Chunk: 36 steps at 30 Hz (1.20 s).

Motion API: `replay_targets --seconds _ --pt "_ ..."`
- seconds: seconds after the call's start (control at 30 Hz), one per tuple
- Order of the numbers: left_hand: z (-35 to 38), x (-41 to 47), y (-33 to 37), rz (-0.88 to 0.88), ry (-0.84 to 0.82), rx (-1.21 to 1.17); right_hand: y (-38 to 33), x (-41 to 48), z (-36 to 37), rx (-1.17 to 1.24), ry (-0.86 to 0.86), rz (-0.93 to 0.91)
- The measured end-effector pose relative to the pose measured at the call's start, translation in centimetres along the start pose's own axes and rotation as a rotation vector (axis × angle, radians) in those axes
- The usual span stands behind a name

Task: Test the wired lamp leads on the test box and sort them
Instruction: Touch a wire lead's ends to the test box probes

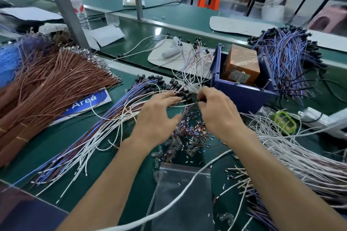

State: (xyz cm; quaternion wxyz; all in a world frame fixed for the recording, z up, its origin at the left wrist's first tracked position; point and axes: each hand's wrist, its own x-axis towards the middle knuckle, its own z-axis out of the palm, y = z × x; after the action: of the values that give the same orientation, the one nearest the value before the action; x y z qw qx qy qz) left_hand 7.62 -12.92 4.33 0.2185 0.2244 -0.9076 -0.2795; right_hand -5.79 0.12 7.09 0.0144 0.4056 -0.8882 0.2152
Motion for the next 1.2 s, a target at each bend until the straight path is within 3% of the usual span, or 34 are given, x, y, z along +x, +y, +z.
replay_targets --seconds 0.07,0.2,0.3,0.37,0.53,0.6,0.77,0.9,1.03,1.2 --pt "0.4 0.6 1.9 0.025 -0.042 -0.121 0.1 -0.8 -1.1 0.121 0.019 0.054" --pt "0.4 1.3 3.5 -0.158 -0.252 -0.631 1.2 -2.8 -3.5 0.244 0.138 0.078" --pt "0.7 1.4 3.9 -0.088 -0.349 -0.583 2.4 -3.8 -4.6 0.347 0.204 0.123" --pt "0.9 1.7 4.3 -0.077 -0.34 -0.5 3.0 -4.1 -4.9 0.616 0.26 0.202" --pt "0.2 2.6 4.1 -0.154 -0.235 -0.699 4.9 -6.7 -5.2 1.497 0.412 0.523" --pt "0.4 2.6 4.6 -0.13 -0.228 -0.736 5.5 -7.7 -5.0 1.695 0.373 0.594" --pt "2.6 2.4 6.8 -0.002 -0.388 -0.58 4.9 -7.9 -4.8 1.751 0.156 0.702" --pt "3.9 1.8 7.0 -0.015 -0.506 -0.497 6.0 -7.8 -6.2 1.95 0.313 0.788" --pt "3.8 1.6 6.5 -0.125 -0.38 -0.562 7.9 -8.5 -6.6 2.004 0.405 0.788" --pt "3.3 1.5 6.6 -0.173 -0.379 -0.552 9.1 -9.3 -6.3 2.047 0.461 0.734"
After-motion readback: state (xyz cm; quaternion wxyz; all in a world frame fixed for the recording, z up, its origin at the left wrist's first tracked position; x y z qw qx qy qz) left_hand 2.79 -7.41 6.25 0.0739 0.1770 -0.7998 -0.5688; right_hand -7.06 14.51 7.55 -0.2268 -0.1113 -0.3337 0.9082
